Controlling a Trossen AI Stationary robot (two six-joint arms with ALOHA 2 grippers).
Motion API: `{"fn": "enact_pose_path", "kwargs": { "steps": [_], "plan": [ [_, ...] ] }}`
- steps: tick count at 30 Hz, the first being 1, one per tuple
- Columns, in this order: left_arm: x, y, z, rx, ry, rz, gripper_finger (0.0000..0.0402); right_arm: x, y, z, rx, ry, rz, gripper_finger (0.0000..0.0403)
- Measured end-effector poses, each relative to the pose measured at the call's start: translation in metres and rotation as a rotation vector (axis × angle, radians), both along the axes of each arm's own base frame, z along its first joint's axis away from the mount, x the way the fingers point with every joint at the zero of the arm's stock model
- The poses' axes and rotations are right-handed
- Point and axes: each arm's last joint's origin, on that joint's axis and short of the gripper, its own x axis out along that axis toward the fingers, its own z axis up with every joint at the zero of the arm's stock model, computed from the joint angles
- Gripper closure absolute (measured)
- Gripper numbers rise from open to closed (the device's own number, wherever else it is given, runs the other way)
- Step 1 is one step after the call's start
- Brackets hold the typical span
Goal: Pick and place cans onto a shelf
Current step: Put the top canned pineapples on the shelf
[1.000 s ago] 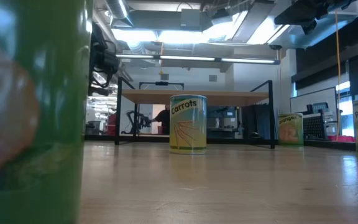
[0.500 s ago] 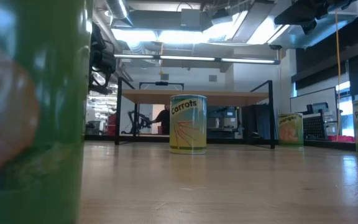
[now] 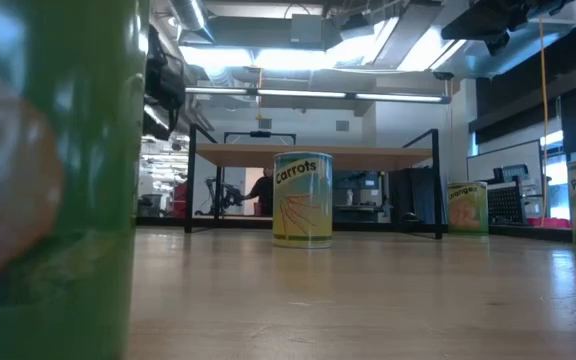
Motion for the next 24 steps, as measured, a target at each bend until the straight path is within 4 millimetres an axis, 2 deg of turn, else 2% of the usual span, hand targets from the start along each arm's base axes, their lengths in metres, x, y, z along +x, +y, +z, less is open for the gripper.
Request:
{"fn": "enact_pose_path", "kwargs": {
  "steps": [13,17,24],
  "plan": [
    [0.021,-0.015,0.002,-0.007,0.014,-0.238,0.0401,0.0,0.0,0.0,-0.029,0.011,0.01,0.0374],
    [0.028,-0.023,0.003,-0.017,0.02,-0.325,0.0401,0.0,0.001,0.0,-0.047,0.016,0.069,0.0374],
    [0.032,-0.043,0.022,0.038,-0.026,-0.463,0.0401,0.001,0.004,0.0,-0.083,0.023,0.181,0.0374]
  ]
}}
